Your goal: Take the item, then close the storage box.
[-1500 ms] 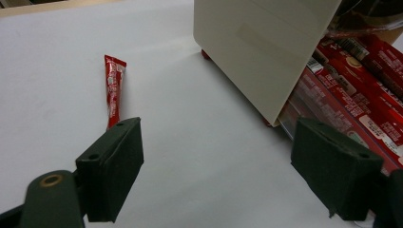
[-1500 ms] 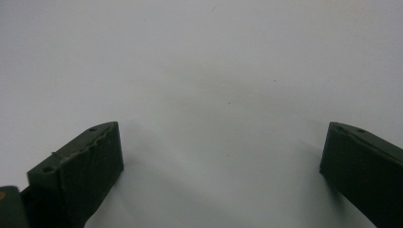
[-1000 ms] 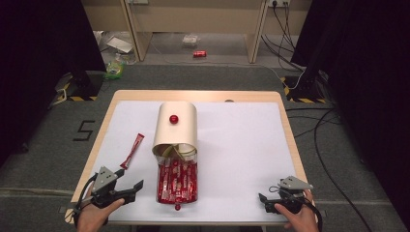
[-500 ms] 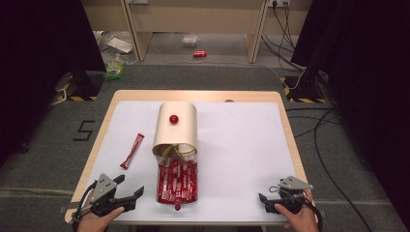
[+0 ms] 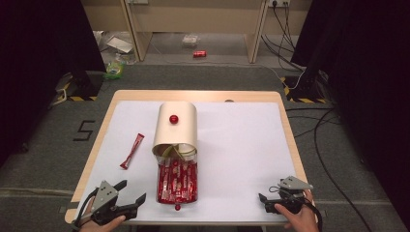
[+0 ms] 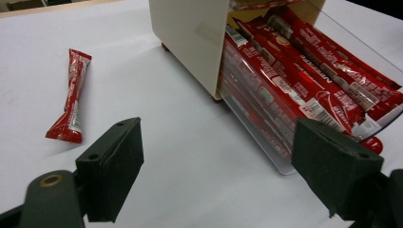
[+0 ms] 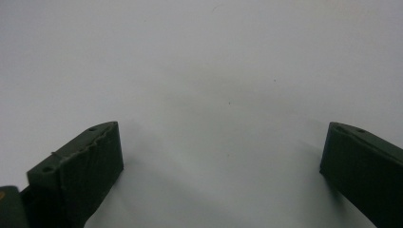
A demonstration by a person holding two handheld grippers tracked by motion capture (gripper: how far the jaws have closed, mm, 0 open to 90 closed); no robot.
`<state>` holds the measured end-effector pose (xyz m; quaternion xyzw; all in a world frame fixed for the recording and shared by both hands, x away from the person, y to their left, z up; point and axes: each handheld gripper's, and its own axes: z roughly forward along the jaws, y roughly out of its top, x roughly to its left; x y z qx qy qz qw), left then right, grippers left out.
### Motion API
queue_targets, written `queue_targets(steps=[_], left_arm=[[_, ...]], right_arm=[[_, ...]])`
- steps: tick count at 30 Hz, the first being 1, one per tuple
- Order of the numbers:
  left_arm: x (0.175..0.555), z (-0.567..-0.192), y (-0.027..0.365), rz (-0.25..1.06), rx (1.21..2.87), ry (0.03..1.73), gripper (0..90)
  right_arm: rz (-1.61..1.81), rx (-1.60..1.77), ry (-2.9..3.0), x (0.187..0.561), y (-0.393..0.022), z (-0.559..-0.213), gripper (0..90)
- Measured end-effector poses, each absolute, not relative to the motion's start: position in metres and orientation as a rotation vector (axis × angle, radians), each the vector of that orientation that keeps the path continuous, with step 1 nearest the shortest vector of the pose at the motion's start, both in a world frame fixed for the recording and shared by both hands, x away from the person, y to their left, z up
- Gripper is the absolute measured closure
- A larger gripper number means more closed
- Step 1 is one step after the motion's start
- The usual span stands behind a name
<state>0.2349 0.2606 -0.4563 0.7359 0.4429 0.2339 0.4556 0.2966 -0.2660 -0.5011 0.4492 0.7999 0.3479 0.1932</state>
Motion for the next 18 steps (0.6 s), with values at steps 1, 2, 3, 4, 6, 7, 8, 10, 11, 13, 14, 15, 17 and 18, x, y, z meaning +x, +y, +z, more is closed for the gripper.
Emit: queue_targets(steps=[1,2,3,4,6,7,8,10,11,13,14,15,17,18], left_arm=[[0.233,-0.456,0.26,0.574,1.815,1.089,17.8],[0.232,-0.456,0.259,0.575,1.814,1.083,17.8],[0.231,-0.455,0.258,0.573,1.814,1.081,17.8],[0.23,-0.455,0.257,0.572,1.816,1.075,17.8],[0.229,-0.456,0.255,0.567,1.822,1.066,17.7],[0.228,-0.456,0.254,0.564,1.823,1.065,17.7],[0.228,-0.456,0.253,0.564,1.828,1.06,17.7],[0.226,-0.457,0.25,0.558,1.833,1.05,17.7],[0.225,-0.457,0.25,0.557,1.831,1.047,17.7],[0.223,-0.458,0.249,0.555,1.836,1.039,17.7],[0.222,-0.458,0.248,0.556,1.836,1.034,17.6],[0.221,-0.458,0.248,0.557,1.837,1.032,17.7],[0.219,-0.459,0.247,0.556,1.832,1.028,17.6],[0.218,-0.459,0.247,0.556,1.833,1.025,17.6]], right_arm=[[0.975,1.253,2.245,0.297,-0.266,-0.501,0.8],[0.976,1.261,2.244,0.297,-0.266,-0.501,0.8],[0.975,1.261,2.244,0.297,-0.266,-0.501,0.8],[0.974,1.255,2.244,0.297,-0.266,-0.501,0.7],[0.975,1.256,2.244,0.297,-0.266,-0.501,0.7],[0.975,1.255,2.245,0.297,-0.266,-0.501,0.7],[0.976,1.256,2.244,0.297,-0.266,-0.501,0.7],[0.975,1.259,2.245,0.297,-0.266,-0.501,0.7],[0.976,1.259,2.244,0.297,-0.266,-0.501,0.7],[0.975,1.257,2.244,0.297,-0.266,-0.501,0.7],[0.975,1.26,2.244,0.297,-0.266,-0.501,0.7],[0.975,1.261,2.244,0.297,-0.266,-0.501,0.7],[0.974,1.261,2.243,0.297,-0.266,-0.501,0.7],[0.973,1.256,2.244,0.297,-0.266,-0.501,0.7]])
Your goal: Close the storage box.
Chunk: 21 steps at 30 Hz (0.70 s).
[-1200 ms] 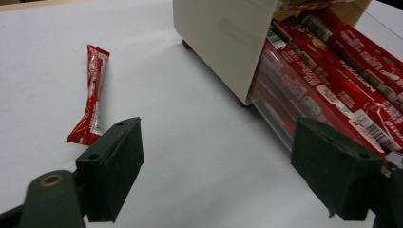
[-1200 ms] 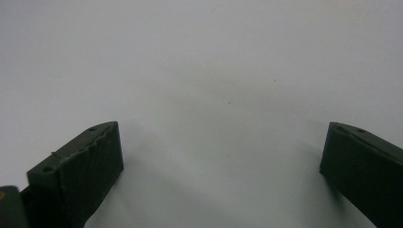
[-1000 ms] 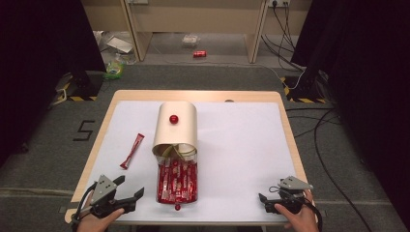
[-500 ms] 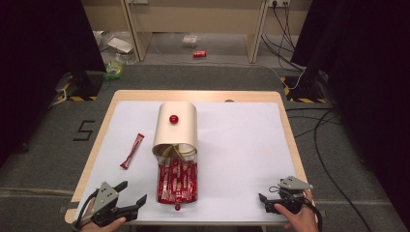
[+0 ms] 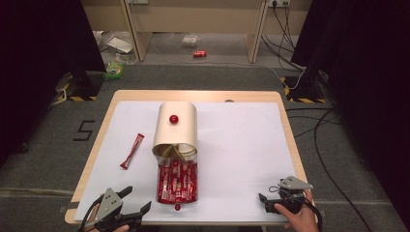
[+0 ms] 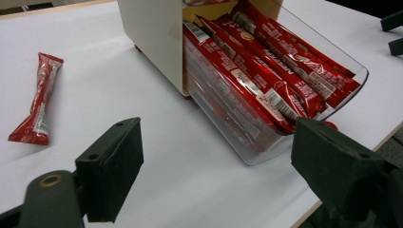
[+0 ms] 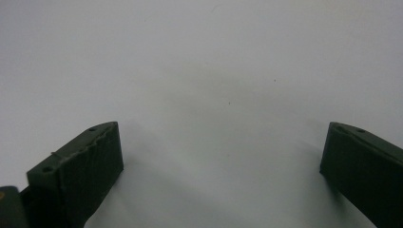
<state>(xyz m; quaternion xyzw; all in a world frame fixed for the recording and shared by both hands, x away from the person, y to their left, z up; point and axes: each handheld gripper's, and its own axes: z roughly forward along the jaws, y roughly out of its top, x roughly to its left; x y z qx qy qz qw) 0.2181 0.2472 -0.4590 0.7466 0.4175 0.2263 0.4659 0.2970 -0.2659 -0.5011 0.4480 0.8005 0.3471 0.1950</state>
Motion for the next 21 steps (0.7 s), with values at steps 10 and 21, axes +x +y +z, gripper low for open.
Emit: queue_targets(steps=[10,21], left_arm=[[0.213,-0.464,0.239,0.544,1.876,0.988,17.3],[0.22,-0.476,0.231,0.548,1.88,1.005,17.3]], right_arm=[[0.97,1.258,2.243,0.297,-0.266,-0.501,0.6],[0.97,1.258,2.244,0.297,-0.266,-0.501,0.6]])
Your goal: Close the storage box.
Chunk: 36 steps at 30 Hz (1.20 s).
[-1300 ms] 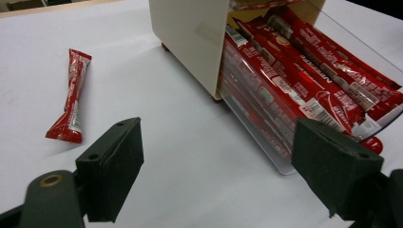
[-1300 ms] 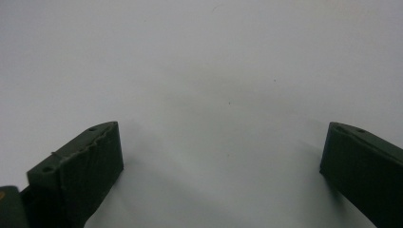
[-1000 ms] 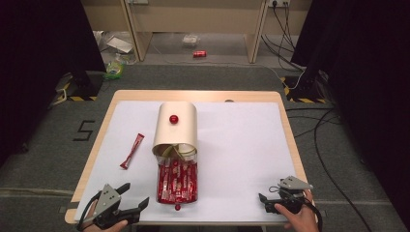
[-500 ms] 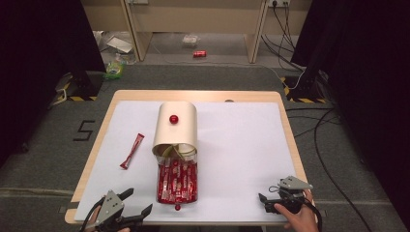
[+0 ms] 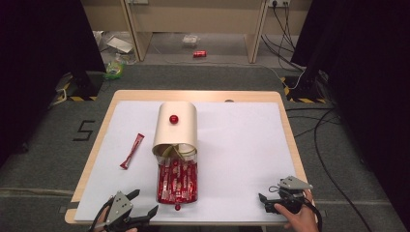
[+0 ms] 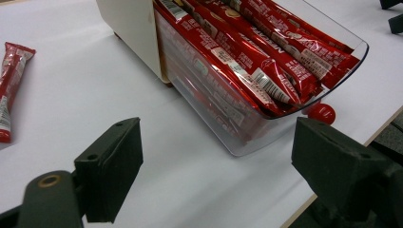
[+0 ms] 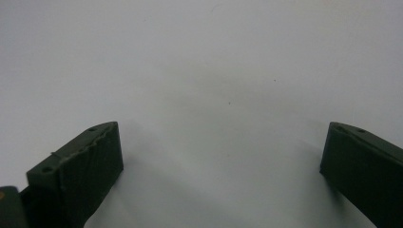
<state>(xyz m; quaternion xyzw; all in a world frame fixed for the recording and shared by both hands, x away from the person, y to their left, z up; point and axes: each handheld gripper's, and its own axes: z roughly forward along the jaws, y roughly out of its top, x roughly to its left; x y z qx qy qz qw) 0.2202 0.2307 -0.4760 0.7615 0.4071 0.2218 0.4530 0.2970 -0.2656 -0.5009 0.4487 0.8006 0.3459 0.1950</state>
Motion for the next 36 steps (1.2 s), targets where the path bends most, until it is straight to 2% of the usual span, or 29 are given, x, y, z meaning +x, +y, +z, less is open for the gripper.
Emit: queue_targets(steps=[15,36], left_arm=[[0.229,-0.484,0.218,0.567,1.941,0.992,16.2],[0.252,-0.475,0.213,0.564,1.897,0.983,14.9]], right_arm=[[0.97,1.26,2.244,0.297,-0.266,-0.501,0.6],[0.97,1.257,2.245,0.297,-0.266,-0.501,0.6]])
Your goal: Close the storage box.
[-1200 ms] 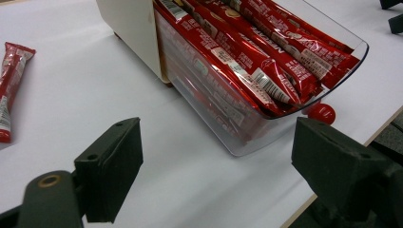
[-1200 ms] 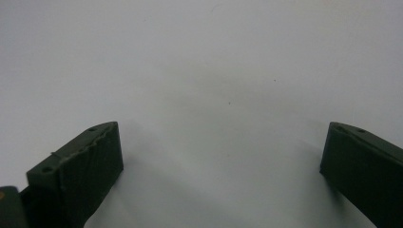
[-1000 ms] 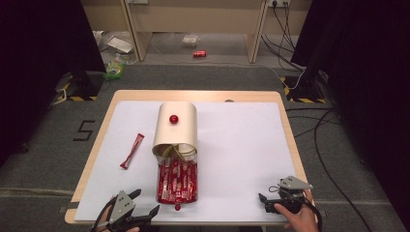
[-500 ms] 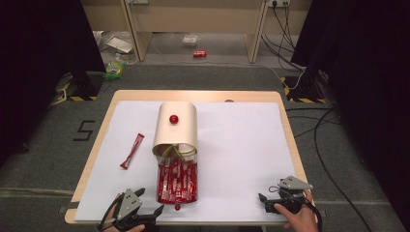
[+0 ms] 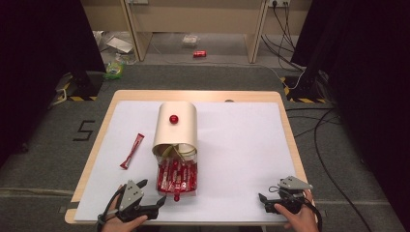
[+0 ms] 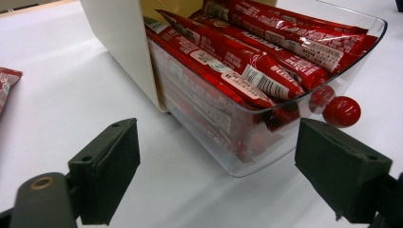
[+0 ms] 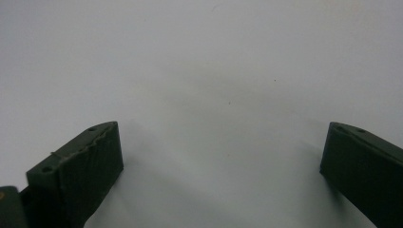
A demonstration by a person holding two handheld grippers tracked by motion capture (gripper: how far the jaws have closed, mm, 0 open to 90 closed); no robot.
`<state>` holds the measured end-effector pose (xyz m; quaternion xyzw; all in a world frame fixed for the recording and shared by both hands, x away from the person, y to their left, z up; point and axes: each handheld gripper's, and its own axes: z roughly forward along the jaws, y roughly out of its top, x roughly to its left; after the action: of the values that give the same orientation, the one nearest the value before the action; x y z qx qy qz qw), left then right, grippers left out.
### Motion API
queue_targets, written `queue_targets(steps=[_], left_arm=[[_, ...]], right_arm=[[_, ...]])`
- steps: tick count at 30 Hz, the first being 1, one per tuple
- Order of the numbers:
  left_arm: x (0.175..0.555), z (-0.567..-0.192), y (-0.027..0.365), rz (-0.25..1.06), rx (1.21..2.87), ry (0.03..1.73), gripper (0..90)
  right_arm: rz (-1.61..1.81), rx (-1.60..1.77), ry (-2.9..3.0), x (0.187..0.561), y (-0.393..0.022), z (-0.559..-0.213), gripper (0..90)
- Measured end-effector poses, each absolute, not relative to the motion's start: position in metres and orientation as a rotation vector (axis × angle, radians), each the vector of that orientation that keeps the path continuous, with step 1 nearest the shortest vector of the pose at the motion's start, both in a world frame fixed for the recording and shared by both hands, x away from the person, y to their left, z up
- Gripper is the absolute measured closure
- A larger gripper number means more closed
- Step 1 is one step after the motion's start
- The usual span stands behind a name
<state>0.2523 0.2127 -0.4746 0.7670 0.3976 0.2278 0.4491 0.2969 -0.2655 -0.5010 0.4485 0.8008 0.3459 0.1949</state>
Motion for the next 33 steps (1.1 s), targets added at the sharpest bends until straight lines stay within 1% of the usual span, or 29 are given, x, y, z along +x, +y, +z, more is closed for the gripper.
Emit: queue_targets(steps=[25,33], left_arm=[[0.277,-0.478,0.206,0.533,1.881,1.03,14.1],[0.282,-0.478,0.205,0.56,1.868,1.046,14.3]], right_arm=[[0.97,1.257,2.244,0.297,-0.266,-0.501,0.6],[0.969,1.257,2.245,0.297,-0.266,-0.501,0.6]])
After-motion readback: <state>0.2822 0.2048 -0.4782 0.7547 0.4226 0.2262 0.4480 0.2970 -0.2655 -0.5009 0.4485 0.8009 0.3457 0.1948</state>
